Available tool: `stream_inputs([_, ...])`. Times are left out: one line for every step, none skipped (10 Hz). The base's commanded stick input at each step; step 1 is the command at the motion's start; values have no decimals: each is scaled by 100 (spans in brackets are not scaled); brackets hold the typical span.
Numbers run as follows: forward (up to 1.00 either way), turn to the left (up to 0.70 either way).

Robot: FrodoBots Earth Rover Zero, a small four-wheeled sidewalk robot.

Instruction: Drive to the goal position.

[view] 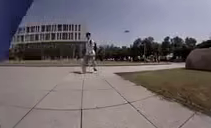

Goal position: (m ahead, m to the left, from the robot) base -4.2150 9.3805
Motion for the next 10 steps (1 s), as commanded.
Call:
stream_inputs([0,100])
stream_inputs([0,100])
stream_inputs([0,100])
stream_inputs([0,100])
stream_inputs([0,100])
stream_inputs([0,100])
stream_inputs([0,100])
stream_inputs([0,100])
stream_inputs([0,100])
stream_inputs([0,100])
